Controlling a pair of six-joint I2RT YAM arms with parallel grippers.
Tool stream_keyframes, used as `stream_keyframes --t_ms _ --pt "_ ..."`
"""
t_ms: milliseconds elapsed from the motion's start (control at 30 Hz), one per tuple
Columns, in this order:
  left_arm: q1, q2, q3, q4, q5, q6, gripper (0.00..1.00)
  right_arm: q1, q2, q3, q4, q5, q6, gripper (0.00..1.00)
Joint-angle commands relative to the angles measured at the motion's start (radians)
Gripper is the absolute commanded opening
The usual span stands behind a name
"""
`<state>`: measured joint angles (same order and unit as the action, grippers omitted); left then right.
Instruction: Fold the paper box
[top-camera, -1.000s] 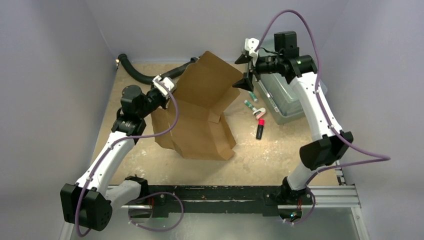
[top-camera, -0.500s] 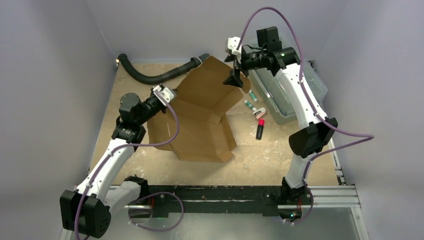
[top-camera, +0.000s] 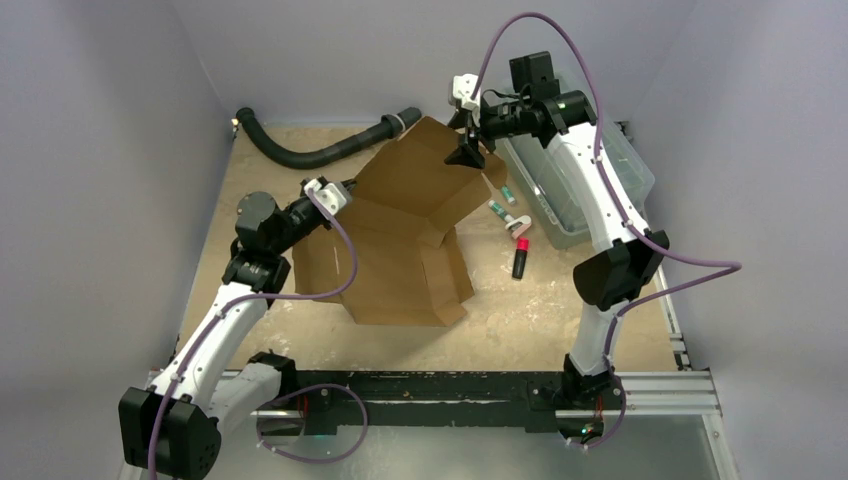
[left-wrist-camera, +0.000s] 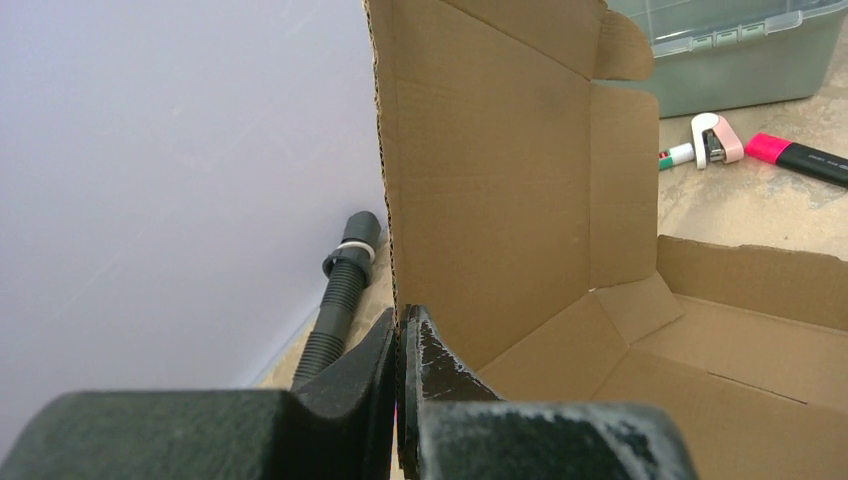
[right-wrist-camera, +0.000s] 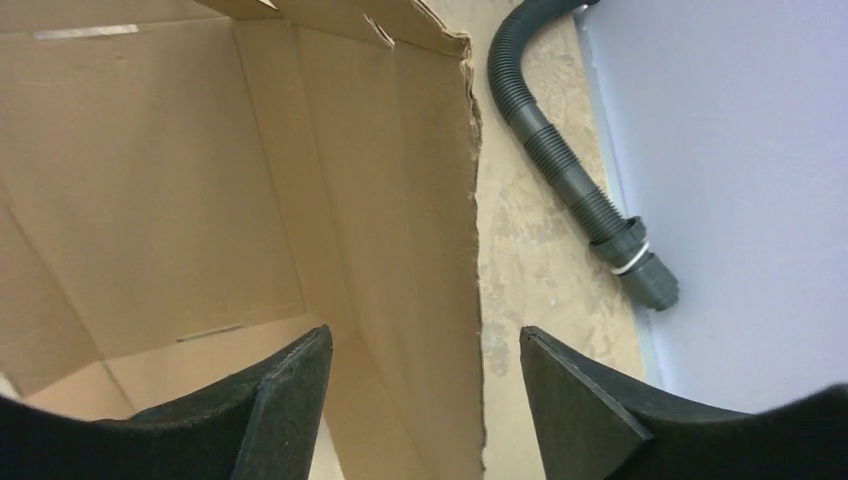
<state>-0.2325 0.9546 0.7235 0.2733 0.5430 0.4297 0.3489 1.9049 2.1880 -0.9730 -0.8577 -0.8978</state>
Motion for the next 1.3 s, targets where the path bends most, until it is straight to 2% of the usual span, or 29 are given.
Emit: stream_keyframes --t_ms 0,133,167,267,400,467,567,767,867,900,1100,1267 --pt "-0.007 -0.024 -0.003 0.066 0.035 0.008 0.0 0.012 -0.021 0.024 -0.035 -0.057 -0.035 0.59" --pt "-0.007 -0.028 -0.008 0.073 0.033 0.002 0.0 0.014 -0.036 0.021 -0.035 -0.063 -0.033 0.03" --pt "-0.007 -0.029 -0.009 0.077 0.032 -0.004 0.0 0.013 -0.044 0.016 -0.036 -0.067 -0.033 0.0" --pt "-0.007 -0.031 -0.01 0.098 0.016 -0.047 0.01 0.013 -0.096 -0.044 -0.02 -0.081 -0.027 0.0" --pt "-0.007 -0.048 -0.008 0.157 -0.079 -0.246 0.46 0.007 -0.265 -0.276 0.12 -0.017 0.082 0.0" --pt "-0.007 -0.052 0.022 0.131 -0.134 -0.333 0.6 -0.006 -0.38 -0.454 0.292 0.006 0.193 0.0" --pt "-0.005 -0.059 0.083 0.035 -0.23 -0.469 0.74 -0.059 -0.558 -0.7 0.509 0.011 0.344 0.0" --pt "-0.005 -0.088 0.209 -0.194 -0.225 -0.603 0.79 -0.221 -0.82 -0.994 0.762 -0.086 0.54 0.0" --pt "-0.005 -0.144 0.207 -0.266 -0.243 -0.664 0.84 -0.268 -0.902 -1.112 0.868 -0.107 0.611 0.03" --pt "-0.005 -0.168 0.199 -0.271 -0.25 -0.685 0.84 -0.287 -0.919 -1.143 0.899 -0.112 0.631 0.0" --pt "-0.005 -0.281 0.169 -0.382 -0.253 -0.787 0.86 -0.336 -0.976 -1.25 1.002 -0.078 0.693 0.0" --pt "-0.005 -0.267 0.155 -0.477 -0.266 -0.76 0.87 -0.346 -0.99 -1.277 1.032 -0.07 0.712 0.0"
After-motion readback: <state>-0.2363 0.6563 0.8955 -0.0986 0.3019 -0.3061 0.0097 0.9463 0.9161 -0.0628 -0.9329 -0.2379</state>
